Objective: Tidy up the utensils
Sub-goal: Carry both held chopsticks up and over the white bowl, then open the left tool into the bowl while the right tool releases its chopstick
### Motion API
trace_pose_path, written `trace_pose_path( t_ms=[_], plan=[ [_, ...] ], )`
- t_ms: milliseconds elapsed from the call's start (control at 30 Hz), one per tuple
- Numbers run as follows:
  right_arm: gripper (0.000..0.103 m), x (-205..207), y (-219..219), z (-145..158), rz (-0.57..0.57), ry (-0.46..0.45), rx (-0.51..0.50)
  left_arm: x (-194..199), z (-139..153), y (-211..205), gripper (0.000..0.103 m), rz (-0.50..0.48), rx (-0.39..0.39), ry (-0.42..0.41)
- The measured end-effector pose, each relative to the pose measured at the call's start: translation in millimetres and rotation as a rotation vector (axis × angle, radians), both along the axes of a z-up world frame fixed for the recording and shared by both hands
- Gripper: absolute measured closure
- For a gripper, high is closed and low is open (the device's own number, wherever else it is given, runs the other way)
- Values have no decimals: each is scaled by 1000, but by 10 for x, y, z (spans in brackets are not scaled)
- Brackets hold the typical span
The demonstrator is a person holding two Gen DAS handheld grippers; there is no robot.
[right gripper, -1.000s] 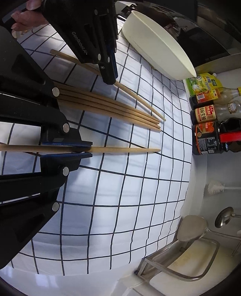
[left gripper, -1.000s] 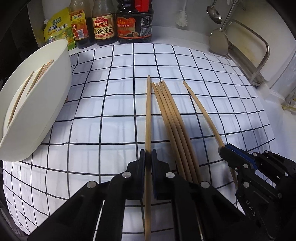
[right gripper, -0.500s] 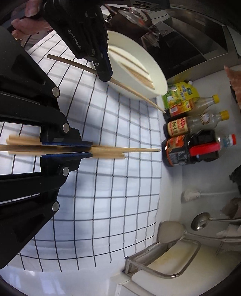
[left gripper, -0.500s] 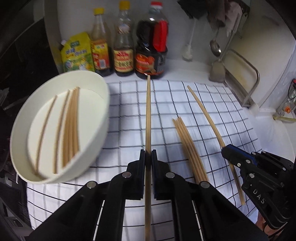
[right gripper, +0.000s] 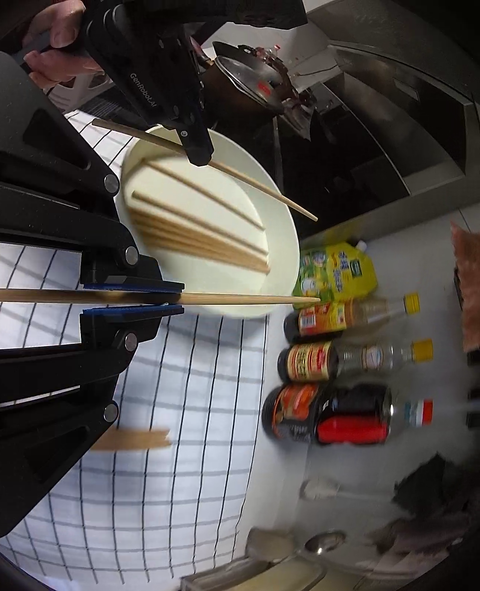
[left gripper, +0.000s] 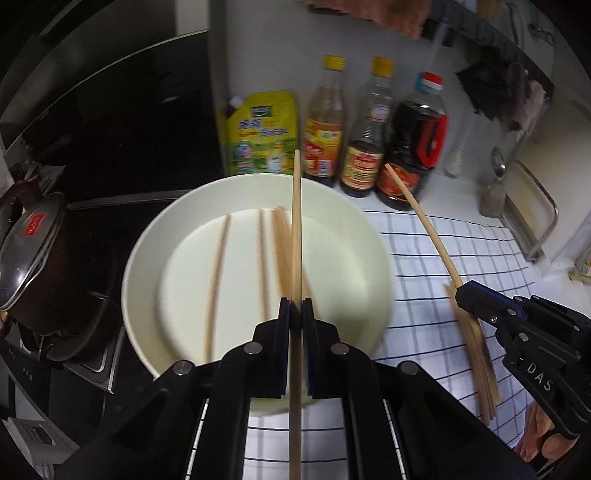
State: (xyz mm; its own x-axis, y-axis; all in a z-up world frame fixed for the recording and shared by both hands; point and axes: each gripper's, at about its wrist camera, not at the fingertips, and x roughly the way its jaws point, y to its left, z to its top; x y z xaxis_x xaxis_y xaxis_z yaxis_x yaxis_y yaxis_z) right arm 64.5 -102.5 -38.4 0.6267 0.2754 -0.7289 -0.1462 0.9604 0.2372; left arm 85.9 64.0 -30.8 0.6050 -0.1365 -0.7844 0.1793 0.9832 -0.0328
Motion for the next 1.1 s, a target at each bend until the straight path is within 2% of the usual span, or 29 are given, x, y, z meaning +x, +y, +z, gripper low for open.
trace_pose_path(
  t_ms=[167,433,800,1100],
  plan=[
    [97,310,374,-61,23,13,35,216,-41,379,96,27,9,5],
    [97,798,842,-395,1,91,58,605,-366,640,96,34,15,65],
    [97,1059,978,-676,-48,153,36,863,-653,697,95,10,21,122],
    [96,1051,1001,-711,-59,159,1,913,-683,742,93,16,-4,139]
  ],
)
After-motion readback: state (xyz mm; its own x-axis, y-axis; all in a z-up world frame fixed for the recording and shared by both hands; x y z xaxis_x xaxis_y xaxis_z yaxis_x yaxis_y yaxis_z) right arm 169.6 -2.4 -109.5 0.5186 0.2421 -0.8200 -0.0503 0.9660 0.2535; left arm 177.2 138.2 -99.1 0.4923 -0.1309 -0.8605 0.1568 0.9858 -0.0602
